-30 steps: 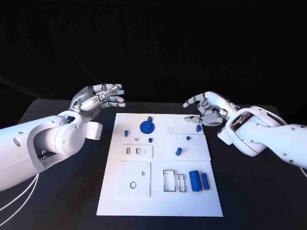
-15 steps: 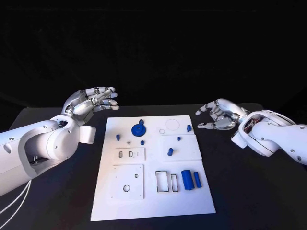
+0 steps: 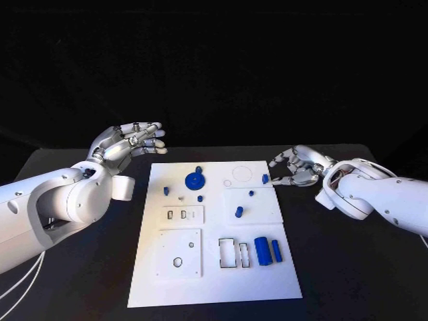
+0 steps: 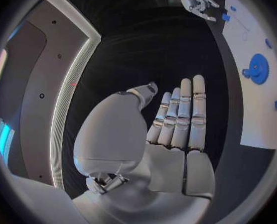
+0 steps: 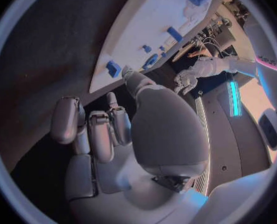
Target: Assemble the parts on the task board
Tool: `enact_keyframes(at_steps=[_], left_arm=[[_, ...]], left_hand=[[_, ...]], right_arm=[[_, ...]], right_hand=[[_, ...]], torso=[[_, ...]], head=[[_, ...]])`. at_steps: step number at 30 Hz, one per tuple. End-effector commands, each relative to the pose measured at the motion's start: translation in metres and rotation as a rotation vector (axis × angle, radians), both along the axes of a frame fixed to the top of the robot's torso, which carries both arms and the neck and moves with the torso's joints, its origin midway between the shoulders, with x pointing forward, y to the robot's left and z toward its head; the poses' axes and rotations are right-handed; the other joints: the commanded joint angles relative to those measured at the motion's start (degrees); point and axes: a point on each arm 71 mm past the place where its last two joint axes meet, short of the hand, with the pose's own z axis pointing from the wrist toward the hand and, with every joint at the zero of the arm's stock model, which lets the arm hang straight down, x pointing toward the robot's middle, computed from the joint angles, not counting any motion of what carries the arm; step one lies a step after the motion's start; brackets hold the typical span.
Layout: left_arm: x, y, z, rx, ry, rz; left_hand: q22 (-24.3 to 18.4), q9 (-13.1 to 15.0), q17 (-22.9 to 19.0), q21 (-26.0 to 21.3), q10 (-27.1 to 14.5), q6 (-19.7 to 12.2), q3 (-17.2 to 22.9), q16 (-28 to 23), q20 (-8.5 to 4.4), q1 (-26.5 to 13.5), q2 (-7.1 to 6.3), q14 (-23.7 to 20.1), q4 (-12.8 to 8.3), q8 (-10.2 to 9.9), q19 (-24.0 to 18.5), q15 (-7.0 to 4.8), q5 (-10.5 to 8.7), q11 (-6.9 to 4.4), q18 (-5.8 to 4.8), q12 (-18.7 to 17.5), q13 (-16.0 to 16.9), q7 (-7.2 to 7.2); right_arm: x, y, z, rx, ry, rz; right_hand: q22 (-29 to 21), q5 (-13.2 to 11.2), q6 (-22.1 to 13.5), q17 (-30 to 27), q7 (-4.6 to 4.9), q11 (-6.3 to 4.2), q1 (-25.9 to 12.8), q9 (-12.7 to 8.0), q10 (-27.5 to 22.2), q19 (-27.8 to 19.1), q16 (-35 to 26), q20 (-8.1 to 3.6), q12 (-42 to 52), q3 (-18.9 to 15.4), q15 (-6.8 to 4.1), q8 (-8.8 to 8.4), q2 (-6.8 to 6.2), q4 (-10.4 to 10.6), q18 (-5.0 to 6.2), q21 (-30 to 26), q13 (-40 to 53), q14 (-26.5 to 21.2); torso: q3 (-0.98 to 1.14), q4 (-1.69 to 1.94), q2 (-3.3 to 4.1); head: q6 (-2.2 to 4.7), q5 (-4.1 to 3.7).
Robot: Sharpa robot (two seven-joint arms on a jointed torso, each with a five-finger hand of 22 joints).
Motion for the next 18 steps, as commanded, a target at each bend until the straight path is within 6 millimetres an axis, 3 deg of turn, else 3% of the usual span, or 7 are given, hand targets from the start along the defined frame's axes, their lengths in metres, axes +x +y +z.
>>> enact_keyframes(at_steps=[1,9,12,18], left_arm=[[0.000,-0.002,0.001,-0.012,-0.012,-0.022],[0.000,-0.002,0.001,-0.012,-0.012,-0.022],[-0.001,-0.002,0.001,-0.012,-0.011,-0.023],[0.000,-0.002,0.001,-0.012,-0.011,-0.023]], left_hand=[[0.08,0.09,0.09,0.35,-0.10,-0.38,0.36,0.04,0.10,-0.50,-0.11,-0.40,-0.02,-0.38,-0.34,-0.16,0.22,0.25,0.91,-0.20,0.07,1.96],[0.08,0.09,0.09,0.35,-0.10,-0.38,0.36,0.04,0.10,-0.50,-0.11,-0.40,-0.02,-0.38,-0.34,-0.16,0.22,0.25,0.91,-0.20,0.07,1.96],[0.08,0.09,0.09,0.35,-0.10,-0.38,0.36,0.04,0.10,-0.50,-0.11,-0.40,-0.02,-0.38,-0.34,-0.16,0.22,0.25,0.91,-0.20,0.07,1.96],[0.11,0.11,0.14,0.41,-0.09,-0.37,0.44,0.07,0.11,-0.47,-0.06,-0.44,-0.09,-0.37,-0.42,-0.16,0.23,0.25,0.93,-0.19,0.08,1.97]], right_arm=[[0.002,0.000,-0.005,-0.024,0.007,-0.035],[0.003,0.008,-0.013,-0.017,0.032,-0.048],[0.003,0.010,-0.015,-0.025,0.034,-0.048],[0.004,0.011,-0.016,-0.034,0.034,-0.050]], right_hand=[[0.17,-0.20,-0.45,10.06,0.07,0.27,0.11,-0.05,0.06,-0.04,0.13,0.32,-0.08,-0.28,0.37,-0.26,0.31,0.03,0.52,0.29,4.77,4.73],[0.41,-0.14,-0.43,10.07,0.14,0.32,0.19,-0.10,0.33,0.22,0.13,0.43,0.18,-0.23,0.45,-0.19,1.23,0.11,0.48,0.47,5.03,4.73],[0.84,-0.16,0.36,10.04,0.02,0.24,0.21,-0.01,0.67,0.61,0.11,0.46,0.49,-0.02,0.41,0.25,1.90,0.08,0.40,0.84,5.35,4.72],[1.32,-0.09,1.91,10.24,-0.26,-0.04,0.37,0.02,1.08,1.03,0.17,0.30,0.81,0.98,0.18,0.91,3.09,-0.14,0.31,1.18,5.70,4.78]], torso=[[0.01,0.24,0.09],[0.06,0.16,0.17],[0.03,0.13,0.15],[0.13,0.16,0.23]], head=[[0.06,0.06],[-0.43,0.29],[-0.65,-0.02],[-0.83,0.20]])
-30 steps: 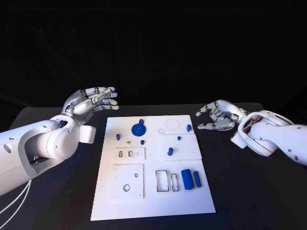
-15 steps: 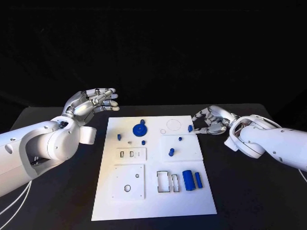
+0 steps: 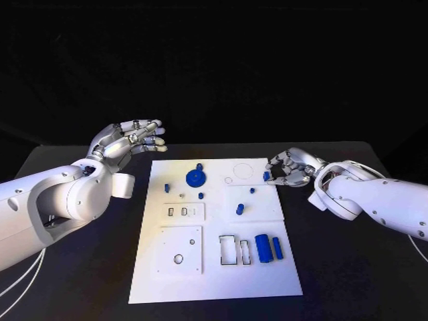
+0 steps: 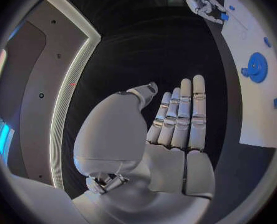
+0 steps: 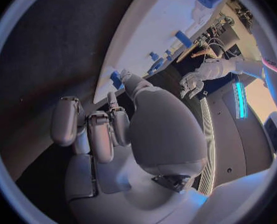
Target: Assemble the parts on the task board
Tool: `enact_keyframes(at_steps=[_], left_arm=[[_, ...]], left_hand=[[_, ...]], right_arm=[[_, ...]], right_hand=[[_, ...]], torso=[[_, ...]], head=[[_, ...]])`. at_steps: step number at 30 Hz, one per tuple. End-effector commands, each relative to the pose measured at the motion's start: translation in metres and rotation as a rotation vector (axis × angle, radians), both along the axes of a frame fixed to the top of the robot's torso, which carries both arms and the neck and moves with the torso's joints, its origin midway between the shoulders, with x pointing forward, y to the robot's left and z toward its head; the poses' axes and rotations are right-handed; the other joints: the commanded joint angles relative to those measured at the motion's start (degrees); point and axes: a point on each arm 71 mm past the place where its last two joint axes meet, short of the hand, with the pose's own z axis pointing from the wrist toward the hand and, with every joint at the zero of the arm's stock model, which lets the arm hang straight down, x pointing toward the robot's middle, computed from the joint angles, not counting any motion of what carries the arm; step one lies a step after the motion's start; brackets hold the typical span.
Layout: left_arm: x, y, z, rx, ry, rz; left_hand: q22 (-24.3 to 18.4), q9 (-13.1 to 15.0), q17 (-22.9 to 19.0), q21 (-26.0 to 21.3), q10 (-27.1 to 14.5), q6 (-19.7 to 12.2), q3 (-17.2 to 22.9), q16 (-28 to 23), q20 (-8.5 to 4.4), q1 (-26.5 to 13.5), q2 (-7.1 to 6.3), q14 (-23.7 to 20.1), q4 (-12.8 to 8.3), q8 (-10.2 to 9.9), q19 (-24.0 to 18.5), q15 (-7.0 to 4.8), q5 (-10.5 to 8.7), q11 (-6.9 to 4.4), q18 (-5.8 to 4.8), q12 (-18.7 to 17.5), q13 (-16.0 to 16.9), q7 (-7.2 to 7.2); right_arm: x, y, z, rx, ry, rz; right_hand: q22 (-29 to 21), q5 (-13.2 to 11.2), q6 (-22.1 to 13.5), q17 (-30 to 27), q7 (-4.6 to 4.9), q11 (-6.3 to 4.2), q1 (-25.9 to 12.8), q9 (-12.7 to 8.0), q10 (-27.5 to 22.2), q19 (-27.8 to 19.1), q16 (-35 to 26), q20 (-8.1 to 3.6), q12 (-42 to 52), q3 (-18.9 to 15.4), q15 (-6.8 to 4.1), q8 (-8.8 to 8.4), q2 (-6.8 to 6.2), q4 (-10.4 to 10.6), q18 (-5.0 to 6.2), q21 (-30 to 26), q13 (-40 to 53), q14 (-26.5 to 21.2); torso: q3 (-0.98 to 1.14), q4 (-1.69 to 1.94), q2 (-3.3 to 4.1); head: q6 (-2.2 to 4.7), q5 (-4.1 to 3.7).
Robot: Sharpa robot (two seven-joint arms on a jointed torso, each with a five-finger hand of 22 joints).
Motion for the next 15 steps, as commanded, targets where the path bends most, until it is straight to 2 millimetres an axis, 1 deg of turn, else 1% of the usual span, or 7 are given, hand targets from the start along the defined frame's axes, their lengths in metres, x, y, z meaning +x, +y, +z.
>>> enact_keyframes(at_steps=[1,2,6,10,12,15], left_arm=[[-0.0005,-0.0025,0.0012,-0.011,-0.011,-0.020],[-0.0005,-0.0025,0.0012,-0.011,-0.011,-0.020],[-0.0005,-0.0026,0.0012,-0.011,-0.011,-0.021],[-0.0005,-0.0027,0.0012,-0.011,-0.011,-0.021],[-0.0005,-0.0028,0.0012,-0.012,-0.011,-0.022],[-0.0005,-0.0028,0.0012,-0.011,-0.011,-0.021]], left_hand=[[0.05,0.05,0.05,0.19,-0.10,-0.37,0.28,0.07,0.12,-0.47,-0.06,-0.24,0.07,-0.37,-0.43,0.04,0.23,0.25,0.93,-0.19,0.09,1.97],[0.05,0.05,0.05,0.19,-0.10,-0.37,0.28,0.07,0.12,-0.47,-0.06,-0.24,0.07,-0.37,-0.43,0.04,0.23,0.25,0.93,-0.19,0.09,1.97],[0.05,0.05,0.05,0.19,-0.10,-0.37,0.28,0.07,0.12,-0.47,-0.06,-0.24,0.07,-0.37,-0.43,0.04,0.23,0.25,0.93,-0.19,0.09,1.97],[0.05,0.05,0.05,0.19,-0.10,-0.37,0.28,0.07,0.12,-0.47,-0.06,-0.24,0.07,-0.37,-0.43,0.04,0.23,0.25,0.93,-0.19,0.09,1.97],[0.05,0.05,0.05,0.19,-0.10,-0.37,0.28,0.07,0.12,-0.47,-0.06,-0.24,0.07,-0.37,-0.43,0.04,0.23,0.25,0.93,-0.19,0.09,1.97],[0.05,0.05,0.05,0.19,-0.10,-0.37,0.28,0.07,0.12,-0.47,-0.06,-0.24,0.07,-0.37,-0.43,0.04,0.23,0.25,0.93,-0.19,0.09,1.97]], right_arm=[[0.0009,-0.0006,-0.0010,-0.020,-0.001,-0.013],[0.0010,-0.0004,-0.0012,-0.020,-0.001,-0.013],[0.0011,0.0012,-0.0017,-0.019,0.000,-0.010],[0.0009,0.0034,-0.0021,-0.018,0.002,-0.004],[0.0008,0.0046,-0.0023,-0.018,0.002,-0.002],[0.0007,0.0059,-0.0025,-0.017,0.002,0.001]], right_hand=[[0.08,-0.09,0.77,10.22,-0.08,-0.06,0.06,0.06,0.45,0.48,0.16,-0.18,0.24,0.83,0.16,0.46,0.87,-0.05,0.32,0.26,5.72,4.78],[0.14,-0.08,0.99,10.23,-0.11,-0.10,0.04,0.05,0.48,0.52,0.16,-0.21,0.26,1.04,0.13,0.53,1.03,-0.07,0.31,0.30,5.75,4.78],[0.45,-0.08,1.76,10.46,-0.24,-0.22,-0.17,0.01,0.72,0.75,0.24,-0.30,0.48,1.66,0.04,0.79,1.43,-0.04,0.23,0.54,6.00,4.84],[0.45,-0.08,1.76,10.46,-0.24,-0.22,-0.17,0.01,0.72,0.75,0.24,-0.30,0.48,1.66,0.04,0.79,1.43,-0.04,0.23,0.54,6.00,4.84],[0.59,-0.08,1.86,10.56,-0.25,-0.24,-0.20,0.00,0.79,0.85,0.28,-0.31,0.55,1.75,0.02,0.82,1.46,-0.05,0.20,0.66,6.07,4.87],[0.59,-0.08,1.86,10.56,-0.25,-0.24,-0.20,0.00,0.79,0.85,0.28,-0.31,0.55,1.75,0.02,0.82,1.46,-0.05,0.20,0.66,6.07,4.87]], torso=[[0.09,-0.04,0.03],[0.07,-0.06,-0.02],[0.12,-0.10,0.02],[0.13,-0.11,-0.02],[0.12,-0.11,-0.03],[0.10,-0.09,-0.02]], head=[[-0.20,0.04],[-0.25,0.06],[-0.31,0.21],[-0.47,0.22],[-0.56,0.45],[-0.63,0.56]])
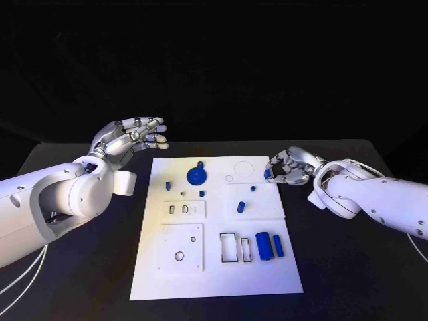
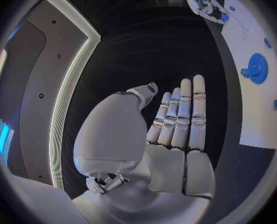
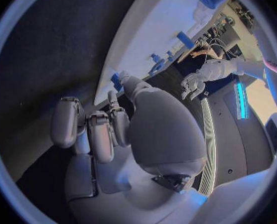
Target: Assemble the parts on the task board
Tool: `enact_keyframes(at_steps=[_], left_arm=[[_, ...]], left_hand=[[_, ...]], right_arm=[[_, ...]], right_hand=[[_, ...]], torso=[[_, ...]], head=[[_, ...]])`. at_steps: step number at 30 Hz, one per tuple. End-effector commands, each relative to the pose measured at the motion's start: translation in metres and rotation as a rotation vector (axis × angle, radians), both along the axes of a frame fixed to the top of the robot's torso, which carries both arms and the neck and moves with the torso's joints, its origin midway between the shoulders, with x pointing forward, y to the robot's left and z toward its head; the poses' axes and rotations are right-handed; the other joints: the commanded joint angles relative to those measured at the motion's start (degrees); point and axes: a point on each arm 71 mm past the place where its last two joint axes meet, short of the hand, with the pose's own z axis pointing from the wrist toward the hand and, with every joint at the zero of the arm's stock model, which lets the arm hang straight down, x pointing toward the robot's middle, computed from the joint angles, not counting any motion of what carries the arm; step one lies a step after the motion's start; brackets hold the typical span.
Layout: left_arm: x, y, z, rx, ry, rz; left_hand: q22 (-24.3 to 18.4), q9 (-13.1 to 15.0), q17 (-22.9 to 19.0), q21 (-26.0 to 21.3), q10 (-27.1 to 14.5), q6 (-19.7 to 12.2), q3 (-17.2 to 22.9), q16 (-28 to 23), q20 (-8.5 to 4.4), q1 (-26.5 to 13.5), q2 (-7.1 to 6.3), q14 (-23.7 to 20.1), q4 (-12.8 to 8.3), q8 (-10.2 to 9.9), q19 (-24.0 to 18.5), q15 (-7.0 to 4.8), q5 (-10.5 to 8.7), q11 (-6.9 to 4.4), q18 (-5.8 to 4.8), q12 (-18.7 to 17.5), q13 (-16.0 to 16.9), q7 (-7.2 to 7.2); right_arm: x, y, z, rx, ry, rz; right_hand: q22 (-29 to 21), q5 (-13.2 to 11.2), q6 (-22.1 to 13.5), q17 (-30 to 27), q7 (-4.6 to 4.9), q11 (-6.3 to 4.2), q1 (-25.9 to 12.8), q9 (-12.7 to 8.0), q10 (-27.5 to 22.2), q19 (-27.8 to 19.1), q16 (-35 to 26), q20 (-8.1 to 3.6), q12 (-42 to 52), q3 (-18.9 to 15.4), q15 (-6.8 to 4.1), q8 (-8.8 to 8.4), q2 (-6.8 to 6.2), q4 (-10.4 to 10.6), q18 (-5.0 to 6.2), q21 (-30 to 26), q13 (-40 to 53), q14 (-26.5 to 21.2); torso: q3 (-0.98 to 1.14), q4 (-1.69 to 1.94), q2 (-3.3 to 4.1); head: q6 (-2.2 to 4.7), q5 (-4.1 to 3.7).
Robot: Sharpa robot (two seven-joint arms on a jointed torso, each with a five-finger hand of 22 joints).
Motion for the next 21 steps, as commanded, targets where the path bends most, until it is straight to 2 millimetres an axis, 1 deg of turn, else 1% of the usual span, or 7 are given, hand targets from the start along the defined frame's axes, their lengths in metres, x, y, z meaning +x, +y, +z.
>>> enact_keyframes(at_steps=[1,3,7,13,18,19,21], left_arm=[[-0.0005,-0.0024,0.0012,-0.011,-0.011,-0.019],[-0.0004,-0.0022,0.0011,-0.010,-0.011,-0.018],[-0.0004,-0.0021,0.0011,-0.010,-0.010,-0.017],[-0.0005,-0.0019,0.0011,-0.009,-0.010,-0.017],[-0.0005,-0.0018,0.0011,-0.009,-0.010,-0.017],[-0.0005,-0.0018,0.0011,-0.009,-0.009,-0.017],[-0.0005,-0.0018,0.0010,-0.009,-0.009,-0.017]], left_hand=[[0.06,0.05,0.05,0.20,-0.10,-0.37,0.29,0.07,0.12,-0.48,-0.06,-0.24,0.07,-0.37,-0.43,0.04,0.23,0.25,0.93,-0.19,0.09,1.97],[0.06,0.05,0.05,0.20,-0.10,-0.37,0.29,0.07,0.12,-0.48,-0.06,-0.24,0.07,-0.37,-0.43,0.04,0.23,0.25,0.93,-0.19,0.09,1.97],[0.09,0.07,0.12,0.28,-0.10,-0.38,0.35,0.10,0.14,-0.49,-0.04,-0.29,-0.01,-0.37,-0.52,0.04,0.22,0.26,0.95,-0.19,0.09,1.99],[0.10,0.07,0.13,0.30,-0.12,-0.41,0.37,0.11,0.14,-0.49,-0.03,-0.29,-0.02,-0.38,-0.54,0.04,0.23,0.26,0.95,-0.20,0.09,1.99],[0.10,0.07,0.13,0.30,-0.12,-0.41,0.37,0.11,0.14,-0.49,-0.03,-0.29,-0.02,-0.38,-0.54,0.04,0.23,0.26,0.95,-0.20,0.09,1.99],[0.10,0.07,0.13,0.30,-0.12,-0.41,0.37,0.11,0.14,-0.49,-0.03,-0.29,-0.02,-0.38,-0.54,0.04,0.23,0.26,0.95,-0.20,0.09,1.99],[0.10,0.07,0.13,0.30,-0.12,-0.41,0.37,0.11,0.14,-0.49,-0.03,-0.29,-0.02,-0.38,-0.54,0.04,0.23,0.26,0.95,-0.20,0.09,1.99]], right_arm=[[-0.0004,0.0018,-0.0005,-0.010,-0.003,0.005],[-0.0005,0.0025,-0.0005,-0.010,-0.003,0.006],[-0.0005,0.0037,-0.0006,-0.010,-0.003,0.009],[-0.0002,0.0045,-0.0008,-0.010,-0.003,0.009],[0.0000,0.0053,-0.0008,-0.008,-0.005,0.009],[0.0001,0.0056,-0.0009,-0.008,-0.006,0.009],[0.0002,0.0060,-0.0009,-0.007,-0.006,0.010]], right_hand=[[0.05,-0.08,0.35,10.57,0.07,0.17,0.09,-0.01,0.37,0.47,0.28,0.07,0.21,0.44,0.03,0.15,0.69,0.00,0.20,0.24,6.08,4.87],[0.21,-0.08,0.40,10.67,0.06,0.16,0.08,-0.02,0.43,0.59,0.32,0.06,0.28,0.49,0.02,0.16,0.70,-0.01,0.15,0.39,6.16,4.89],[0.30,-0.09,0.40,10.75,0.06,0.15,0.05,-0.03,0.53,0.65,0.35,0.05,0.38,0.50,0.01,0.15,0.66,-0.01,0.13,0.47,6.27,4.91],[0.55,-0.09,0.58,11.04,0.03,0.12,-0.07,-0.08,0.77,0.82,0.46,0.02,0.62,0.73,-0.02,0.18,0.79,0.02,0.07,0.68,6.53,4.99],[1.15,-0.04,2.13,11.48,-0.43,-0.25,-0.43,-0.19,1.28,1.23,0.63,-0.20,1.12,2.62,-0.30,0.74,2.11,0.18,-0.04,1.15,7.09,5.11],[1.37,-0.01,3.02,11.57,-0.75,-0.53,-0.36,-0.12,1.42,1.37,0.66,-0.37,1.26,3.61,-0.52,1.20,2.73,0.10,-0.08,1.32,7.25,5.13],[1.64,-0.03,3.99,11.74,-1.13,-0.85,-0.37,0.02,1.58,1.53,0.72,-0.59,1.41,4.61,-0.79,1.78,3.09,-0.07,-0.13,1.52,7.44,5.18]], torso=[[-0.02,0.01,-0.03],[-0.01,0.01,-0.02],[-0.08,0.02,-0.05],[-0.07,0.07,-0.05],[-0.05,0.06,-0.05],[-0.06,0.04,-0.03],[-0.03,0.06,-0.01]], head=[[-0.19,0.16],[-0.21,0.14],[-0.33,-0.07],[-0.40,-0.11],[-0.31,-0.09],[-0.26,-0.10],[-0.24,-0.12]])
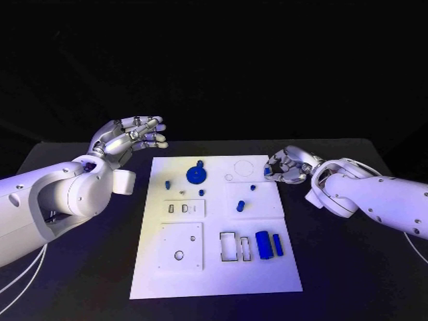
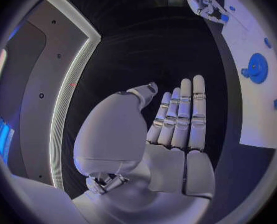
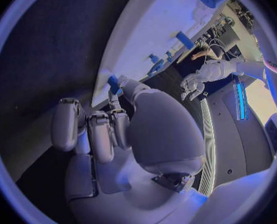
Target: Assemble the parts on the task board
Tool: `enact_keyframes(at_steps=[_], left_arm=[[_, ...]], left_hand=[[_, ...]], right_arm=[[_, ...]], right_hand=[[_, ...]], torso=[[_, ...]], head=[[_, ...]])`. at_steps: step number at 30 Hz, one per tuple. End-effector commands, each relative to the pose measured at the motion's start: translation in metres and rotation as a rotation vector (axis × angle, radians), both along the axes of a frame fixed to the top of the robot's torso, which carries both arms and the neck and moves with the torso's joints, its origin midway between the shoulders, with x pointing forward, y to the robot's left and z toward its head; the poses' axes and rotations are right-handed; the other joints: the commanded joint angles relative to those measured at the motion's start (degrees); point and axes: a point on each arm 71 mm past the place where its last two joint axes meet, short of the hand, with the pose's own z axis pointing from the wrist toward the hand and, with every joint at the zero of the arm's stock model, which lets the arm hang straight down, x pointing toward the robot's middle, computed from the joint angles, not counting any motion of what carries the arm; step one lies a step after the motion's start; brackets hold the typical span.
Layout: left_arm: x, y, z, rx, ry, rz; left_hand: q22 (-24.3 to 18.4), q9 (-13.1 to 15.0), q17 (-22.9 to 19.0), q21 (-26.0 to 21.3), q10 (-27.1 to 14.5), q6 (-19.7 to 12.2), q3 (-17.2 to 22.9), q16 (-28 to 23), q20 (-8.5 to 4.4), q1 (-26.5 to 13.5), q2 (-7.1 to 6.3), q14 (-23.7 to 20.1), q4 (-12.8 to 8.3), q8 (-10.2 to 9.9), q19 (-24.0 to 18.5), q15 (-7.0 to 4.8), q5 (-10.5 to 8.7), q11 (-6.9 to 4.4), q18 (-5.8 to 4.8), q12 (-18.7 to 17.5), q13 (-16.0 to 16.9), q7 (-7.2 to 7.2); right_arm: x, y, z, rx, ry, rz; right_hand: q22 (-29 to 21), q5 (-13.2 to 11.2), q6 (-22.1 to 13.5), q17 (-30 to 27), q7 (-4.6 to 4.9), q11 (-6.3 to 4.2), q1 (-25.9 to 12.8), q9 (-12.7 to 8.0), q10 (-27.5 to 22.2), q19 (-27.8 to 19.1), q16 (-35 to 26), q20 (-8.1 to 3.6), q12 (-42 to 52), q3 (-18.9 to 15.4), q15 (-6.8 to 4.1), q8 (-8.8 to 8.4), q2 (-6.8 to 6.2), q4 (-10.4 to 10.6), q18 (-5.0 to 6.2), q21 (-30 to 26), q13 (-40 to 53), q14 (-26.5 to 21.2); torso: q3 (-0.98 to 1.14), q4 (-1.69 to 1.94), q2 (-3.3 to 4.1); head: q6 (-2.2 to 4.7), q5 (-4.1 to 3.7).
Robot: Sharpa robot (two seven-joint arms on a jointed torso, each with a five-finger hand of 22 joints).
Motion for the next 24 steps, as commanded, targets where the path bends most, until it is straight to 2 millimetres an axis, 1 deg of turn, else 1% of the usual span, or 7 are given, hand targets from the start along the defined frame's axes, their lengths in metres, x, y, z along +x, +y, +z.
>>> enact_keyframes(at_steps=[1,9,18,21,24], left_arm=[[-0.001,-0.002,0.001,-0.009,-0.009,-0.017],[-0.001,-0.002,0.001,-0.009,-0.008,-0.017],[0.000,-0.001,0.001,-0.008,-0.007,-0.016],[0.000,0.000,0.001,-0.007,-0.007,-0.014],[0.000,0.000,0.001,-0.007,-0.006,-0.012]], left_hand=[[0.06,0.08,0.06,0.30,-0.12,-0.41,0.37,0.11,-0.05,-0.49,-0.03,-0.30,-0.02,-0.38,-0.35,0.04,0.23,0.27,0.95,-0.20,0.09,1.99],[0.06,0.08,0.06,0.30,-0.12,-0.41,0.37,0.11,-0.05,-0.49,-0.03,-0.30,-0.02,-0.38,-0.35,0.04,0.23,0.27,0.95,-0.20,0.09,1.99],[0.06,0.08,0.06,0.30,-0.12,-0.41,0.37,0.11,-0.05,-0.49,-0.03,-0.30,-0.02,-0.38,-0.35,0.04,0.23,0.27,0.95,-0.20,0.09,1.99],[0.06,0.08,0.06,0.30,-0.12,-0.41,0.37,0.11,-0.05,-0.49,-0.03,-0.30,-0.02,-0.38,-0.35,0.04,0.23,0.27,0.95,-0.20,0.09,1.99],[0.06,0.08,0.06,0.30,-0.12,-0.41,0.37,0.11,-0.05,-0.49,-0.03,-0.30,-0.02,-0.38,-0.35,0.04,0.23,0.27,0.95,-0.20,0.09,1.99]], right_arm=[[0.000,0.001,0.000,-0.006,-0.006,0.003],[0.000,0.002,0.000,-0.006,-0.009,-0.001],[-0.002,0.002,0.005,-0.002,-0.066,-0.038],[-0.004,0.003,0.010,0.002,-0.079,-0.050],[-0.007,0.009,0.018,0.014,-0.088,-0.046]], right_hand=[[0.32,-0.04,1.08,11.73,-0.39,-0.36,-0.04,0.22,0.30,0.37,0.26,-0.26,0.50,1.07,-0.60,0.64,0.51,-0.18,-0.16,0.33,7.48,5.35],[0.90,-0.08,2.31,11.99,-1.00,-0.91,-0.24,0.57,0.70,0.72,0.35,-0.71,0.82,2.60,-1.09,1.62,0.76,-0.75,-0.28,0.77,7.88,5.42],[1.32,-0.07,2.51,12.08,-1.18,-1.12,-0.27,0.74,0.86,0.98,0.38,-0.95,0.93,3.58,-1.31,2.00,1.06,-1.24,-0.38,1.10,8.03,5.44],[1.58,-0.11,2.44,12.15,-1.17,-1.12,-0.67,0.78,0.94,1.17,0.41,-1.01,0.98,3.78,-1.33,2.05,1.18,-1.16,-0.45,1.34,8.10,5.46],[1.76,-0.12,2.39,12.06,-1.17,-1.12,-0.93,0.80,0.94,1.30,0.37,-1.03,0.95,3.89,-1.34,2.07,1.22,-1.10,-0.50,1.50,8.07,5.44]], torso=[[0.01,-0.01,0.05],[0.05,0.03,0.06],[0.09,-0.08,-0.02],[0.00,-0.09,-0.17],[-0.13,-0.11,-0.33]], head=[[0.17,0.01],[0.24,-0.03],[0.41,0.18],[0.34,0.14],[0.50,0.05]])
